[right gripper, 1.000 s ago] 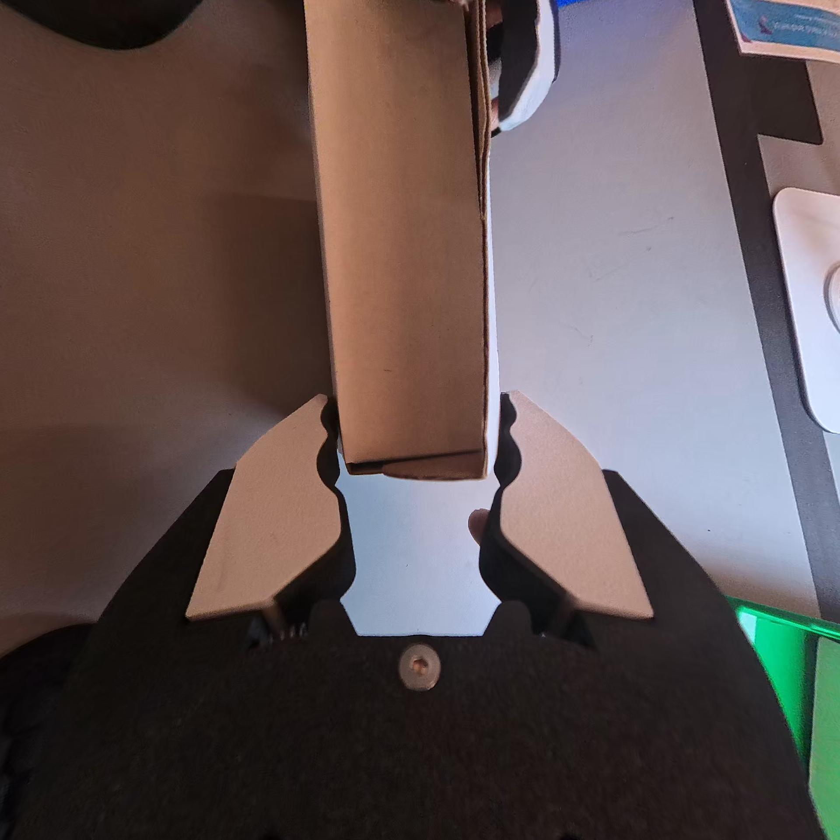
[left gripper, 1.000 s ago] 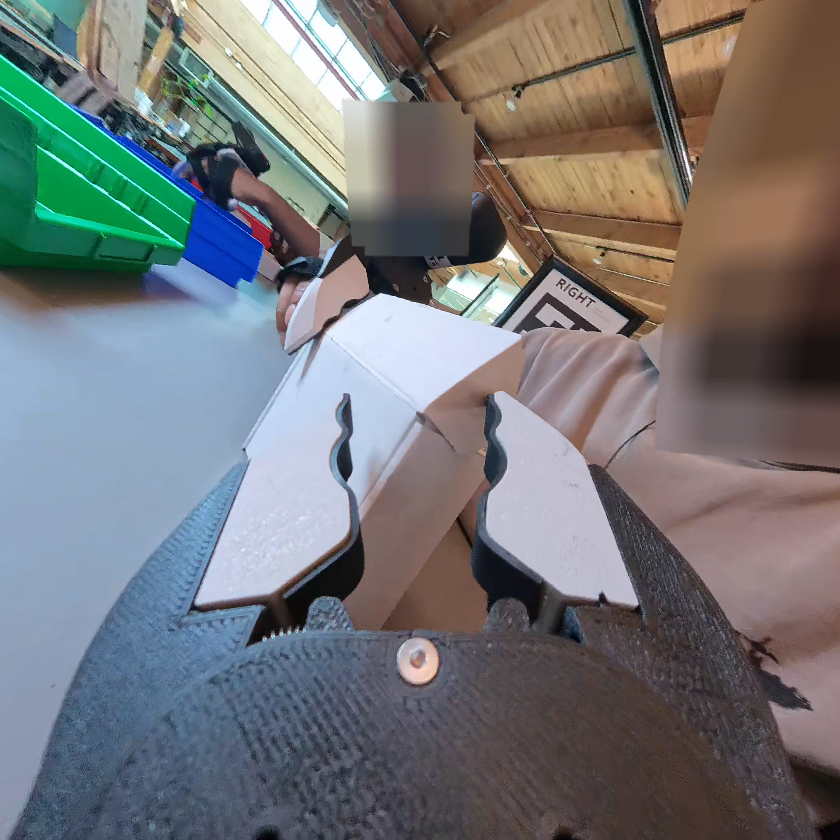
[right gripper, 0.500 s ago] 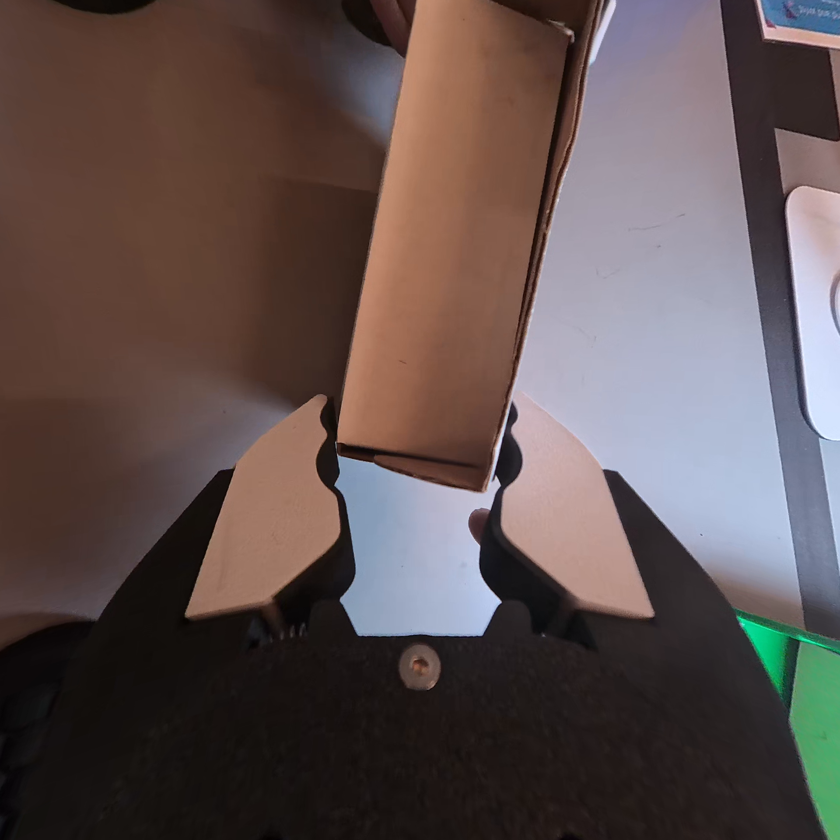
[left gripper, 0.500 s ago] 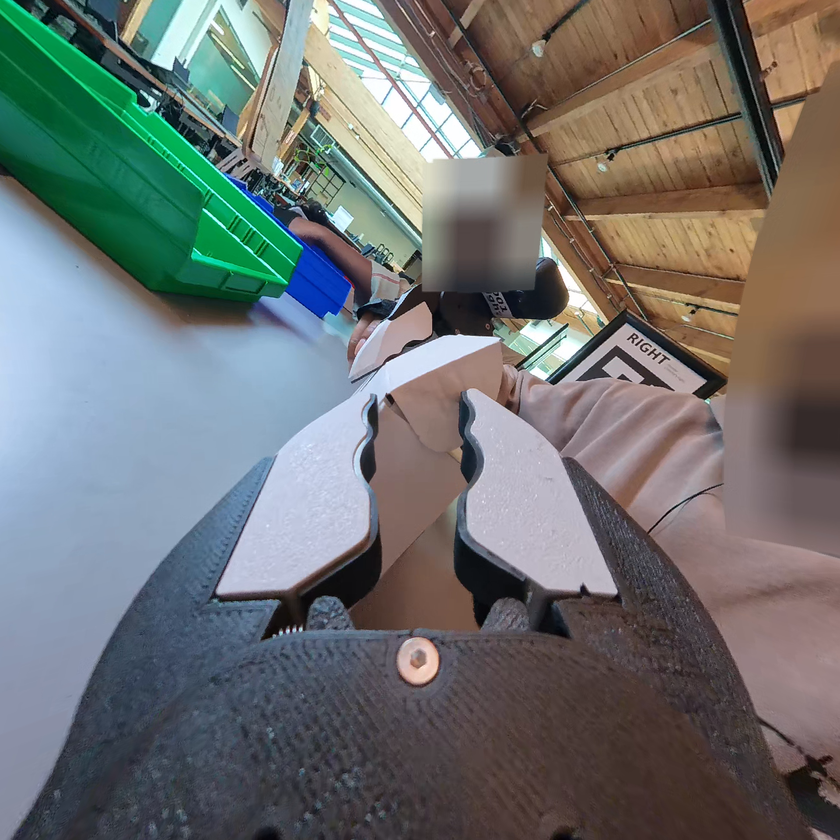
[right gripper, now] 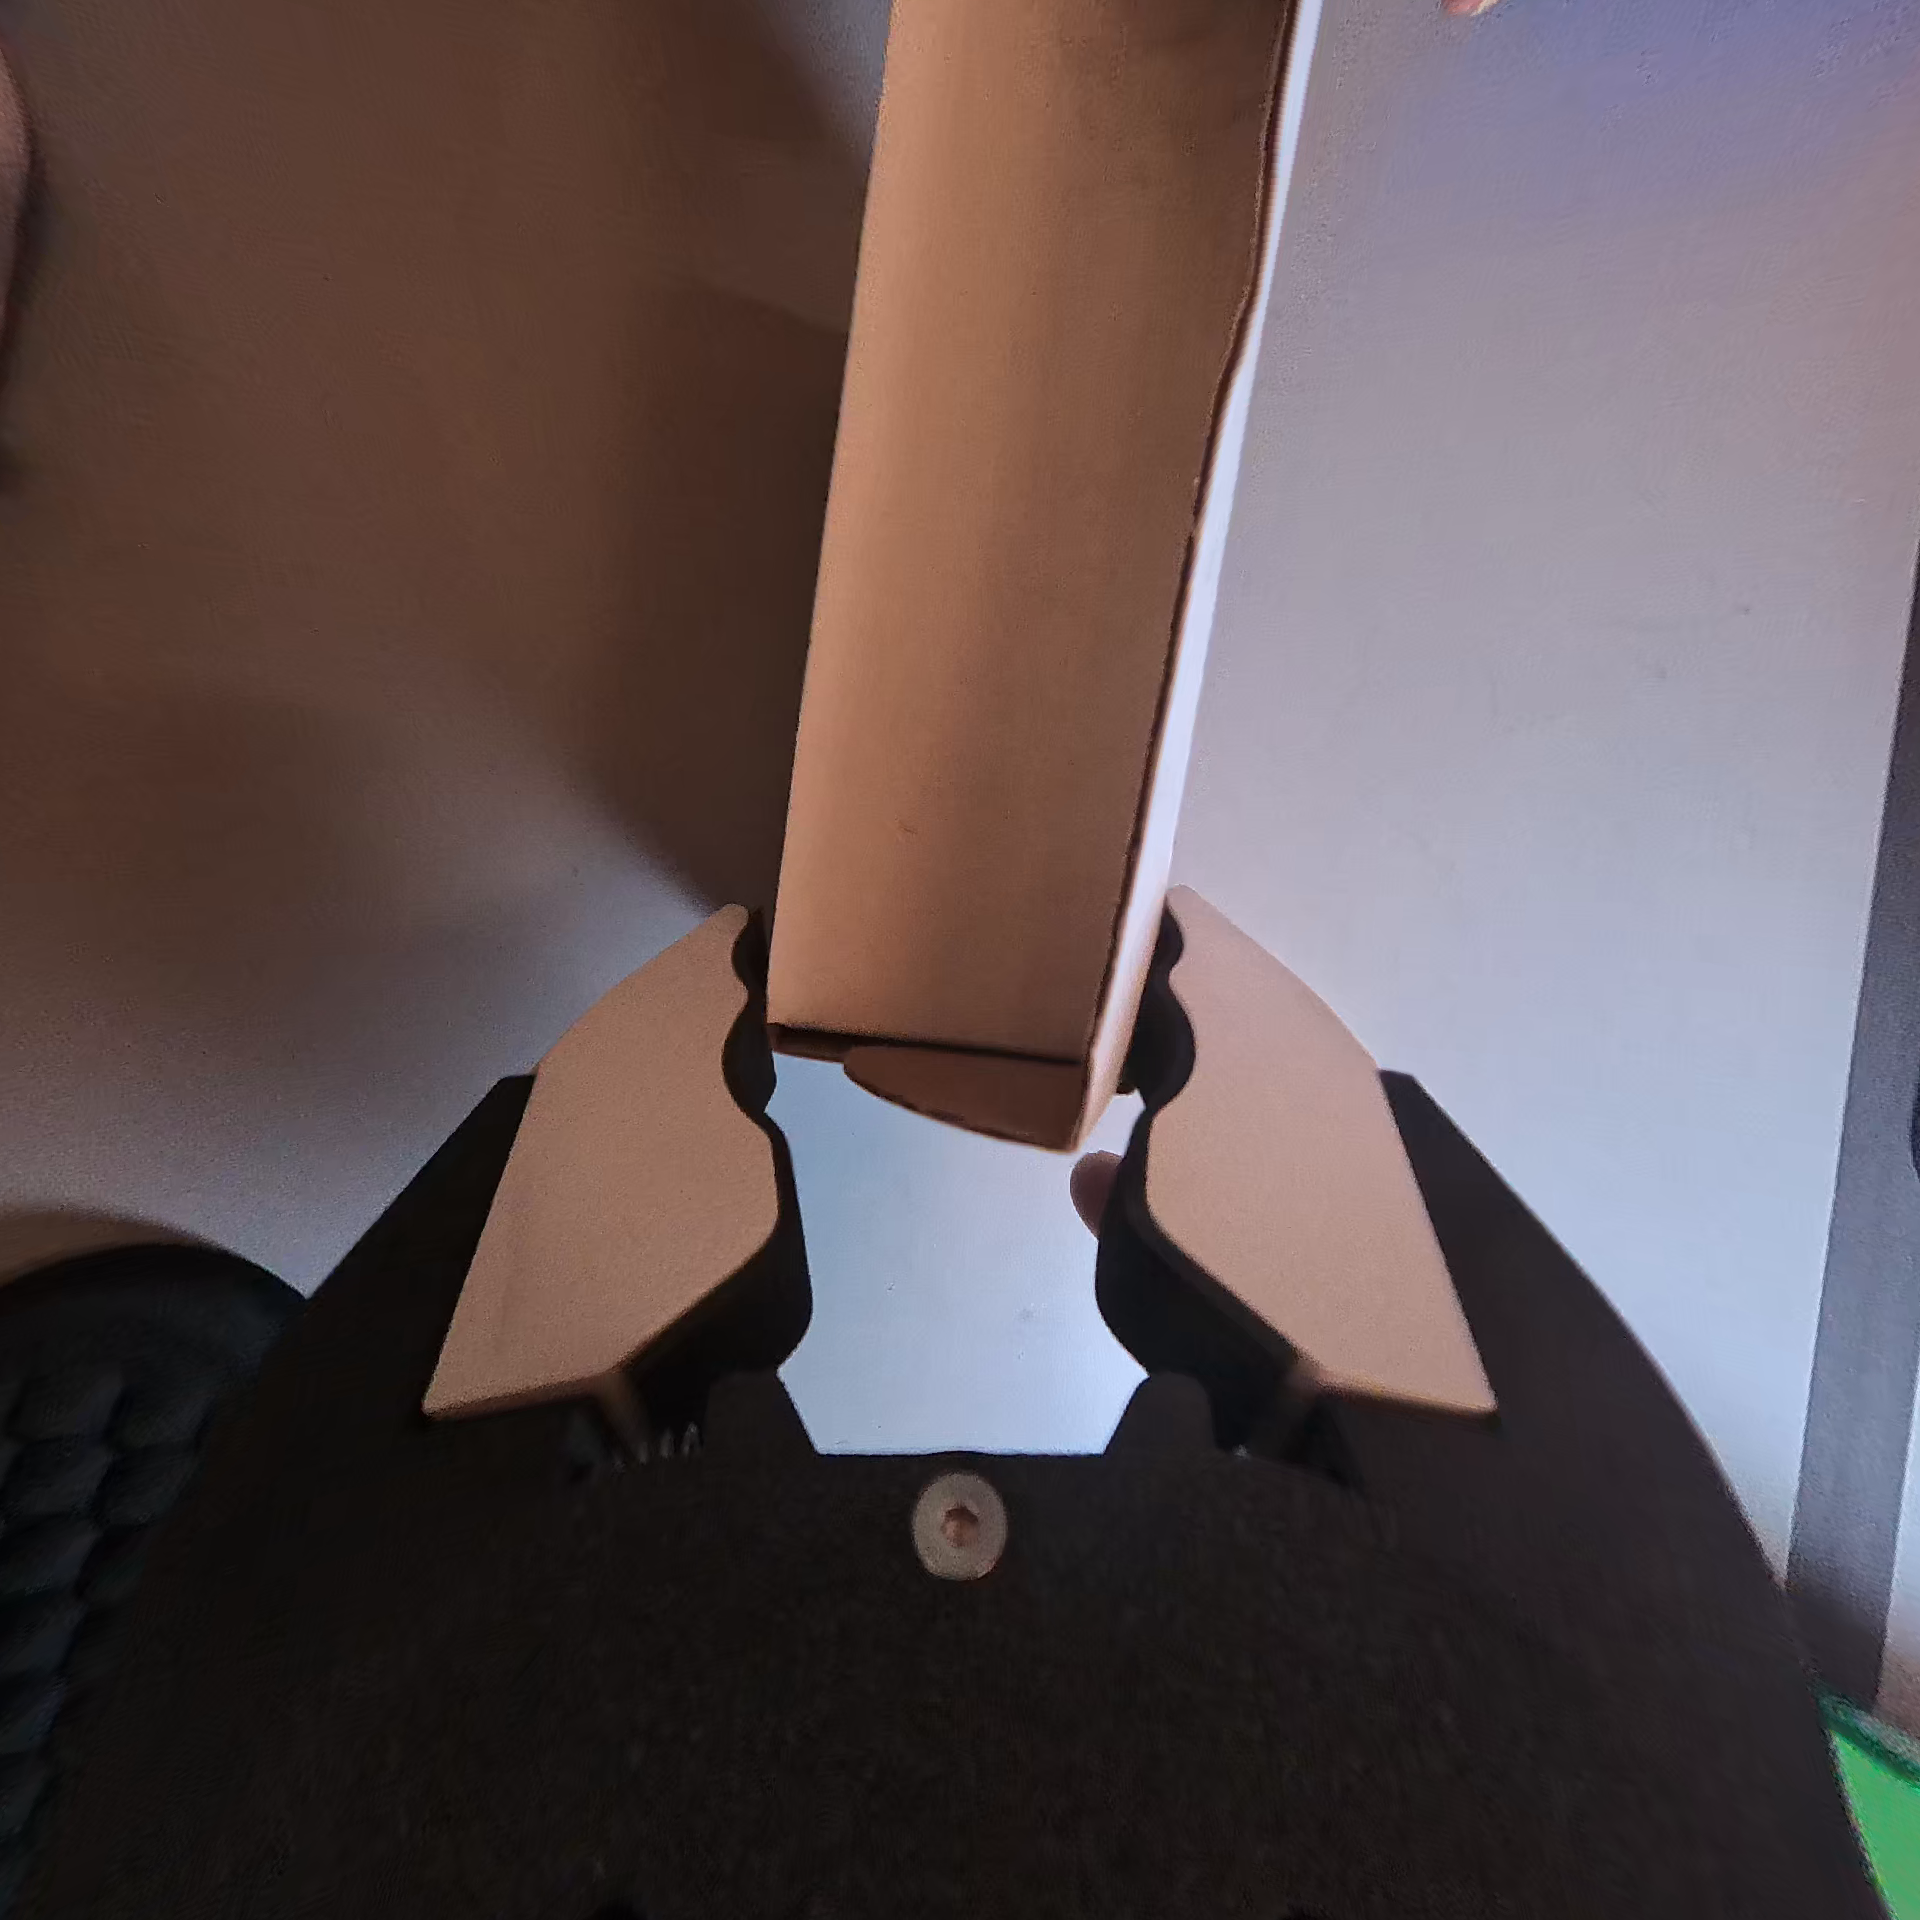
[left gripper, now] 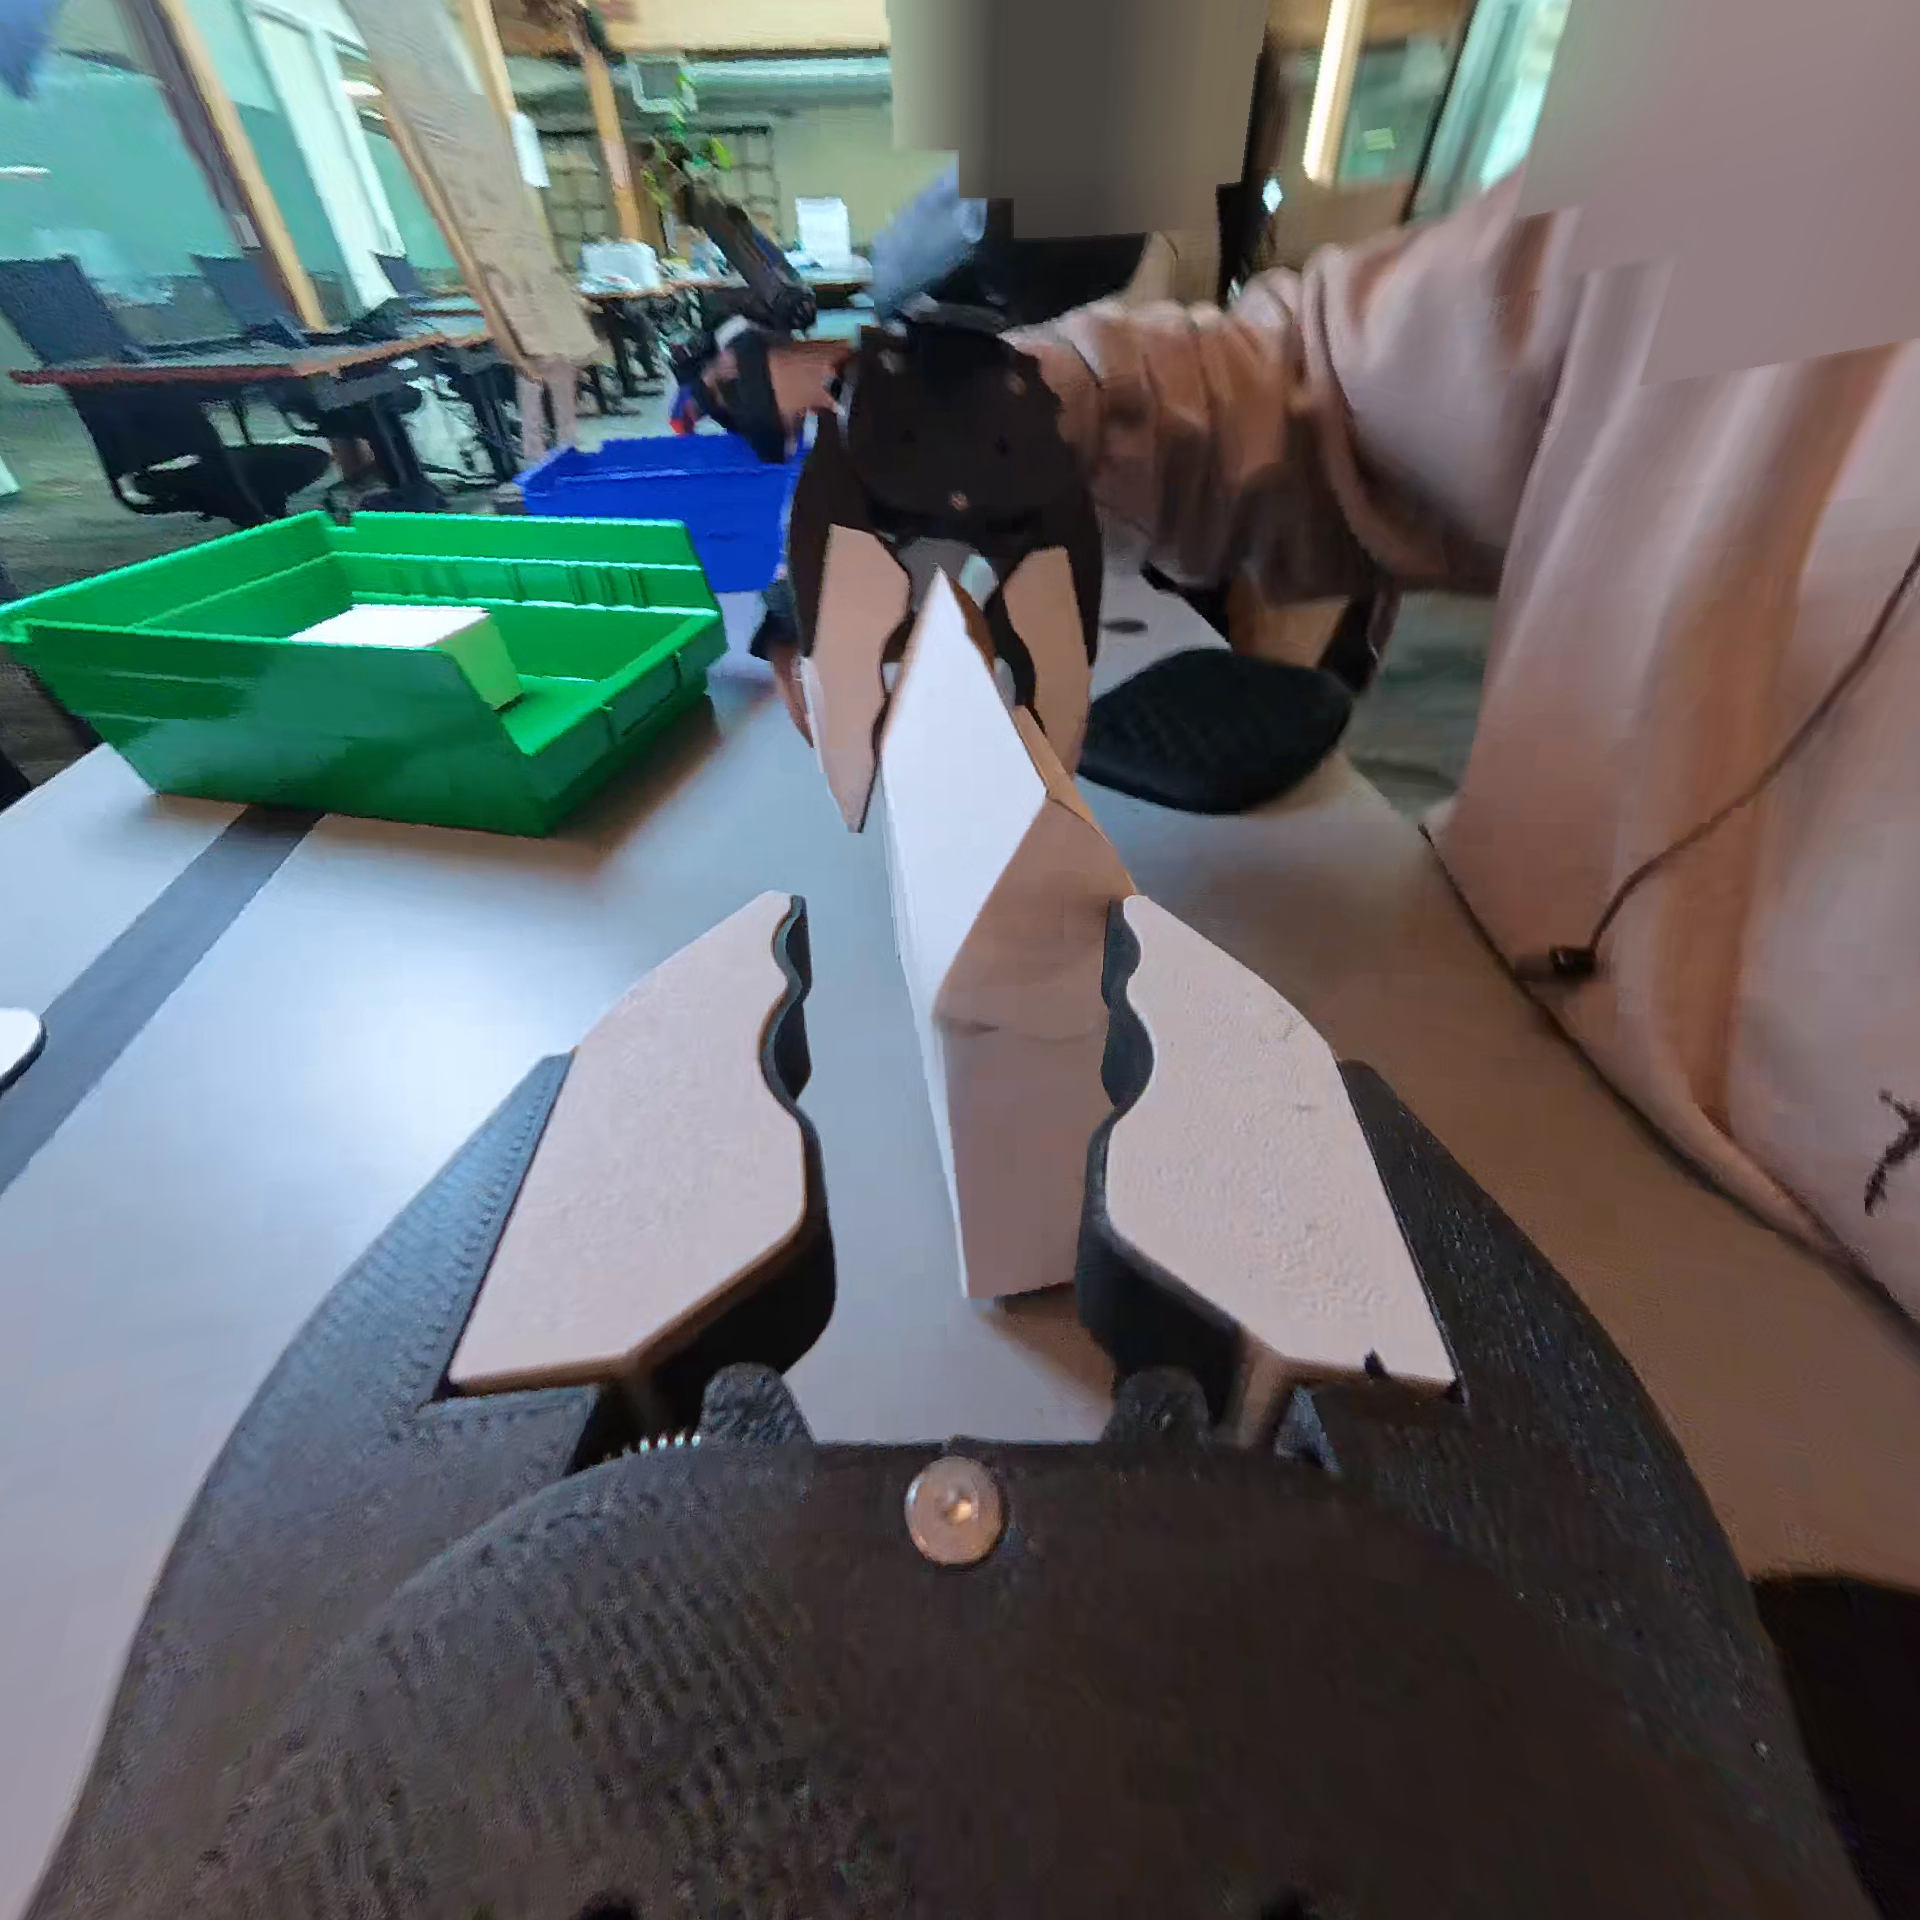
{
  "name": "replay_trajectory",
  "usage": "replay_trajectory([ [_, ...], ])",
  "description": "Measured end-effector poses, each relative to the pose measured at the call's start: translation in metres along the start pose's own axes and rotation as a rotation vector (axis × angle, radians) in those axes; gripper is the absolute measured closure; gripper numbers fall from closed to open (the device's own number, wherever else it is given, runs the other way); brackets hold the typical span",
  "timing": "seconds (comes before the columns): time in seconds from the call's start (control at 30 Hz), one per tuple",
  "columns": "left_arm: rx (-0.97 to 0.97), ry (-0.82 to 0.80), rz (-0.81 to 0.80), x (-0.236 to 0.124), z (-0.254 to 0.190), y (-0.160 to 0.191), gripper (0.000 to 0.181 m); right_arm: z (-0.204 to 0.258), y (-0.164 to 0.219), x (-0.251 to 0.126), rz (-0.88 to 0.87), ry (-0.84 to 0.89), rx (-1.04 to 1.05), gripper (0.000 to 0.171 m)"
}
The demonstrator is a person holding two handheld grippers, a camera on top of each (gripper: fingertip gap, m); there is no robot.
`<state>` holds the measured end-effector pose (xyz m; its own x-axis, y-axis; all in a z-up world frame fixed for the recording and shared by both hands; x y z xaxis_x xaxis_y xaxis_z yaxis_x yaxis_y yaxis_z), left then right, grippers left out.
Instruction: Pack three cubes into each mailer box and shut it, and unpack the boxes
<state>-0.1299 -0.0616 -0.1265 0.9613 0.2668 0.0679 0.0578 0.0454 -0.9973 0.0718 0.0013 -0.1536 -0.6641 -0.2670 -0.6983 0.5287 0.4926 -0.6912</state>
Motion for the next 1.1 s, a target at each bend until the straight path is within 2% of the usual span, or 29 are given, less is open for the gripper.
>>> replay_trajectory([
  [0.03, 0.025, 0.037, 0.04, 0.001, -0.003, -0.001, 0.128, 0.0, -0.001, 0.001, 0.004, -0.019, -0.012, 0.103],
  [0.2, 0.045, 0.215, 0.195, 0.007, -0.015, -0.005, 0.141, -0.001, -0.003, 0.003, 0.025, -0.076, -0.032, 0.103],
  [0.3, 0.006, 0.256, 0.228, 0.01, -0.016, -0.007, 0.152, -0.002, -0.003, 0.003, 0.03, -0.083, -0.034, 0.103],
  [0.7, -0.308, 0.138, 0.004, 0.007, -0.003, -0.001, 0.156, -0.001, 0.0, 0.001, 0.022, -0.05, -0.011, 0.103],
  [0.9, -0.109, 0.132, 0.143, 0.004, -0.015, 0.004, 0.155, 0.0, -0.002, 0.002, 0.011, -0.047, -0.004, 0.103],
  [1.1, 0.301, 0.064, 0.435, 0.013, -0.033, -0.002, 0.15, 0.0, -0.001, 0.002, 0.019, -0.034, 0.014, 0.104],
])
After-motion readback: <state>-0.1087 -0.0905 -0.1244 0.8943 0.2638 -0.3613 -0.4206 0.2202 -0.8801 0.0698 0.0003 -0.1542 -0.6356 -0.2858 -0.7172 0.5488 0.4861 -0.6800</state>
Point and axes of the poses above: each gripper's, where its closed fingertips meet, x out along the fingers, y out of its underside, z = x × y across the jaws, the point moved 6 cm from there along -x, back along the fingers, and after that the axes turned 12 degrees about -z, right-handed, at the moved point
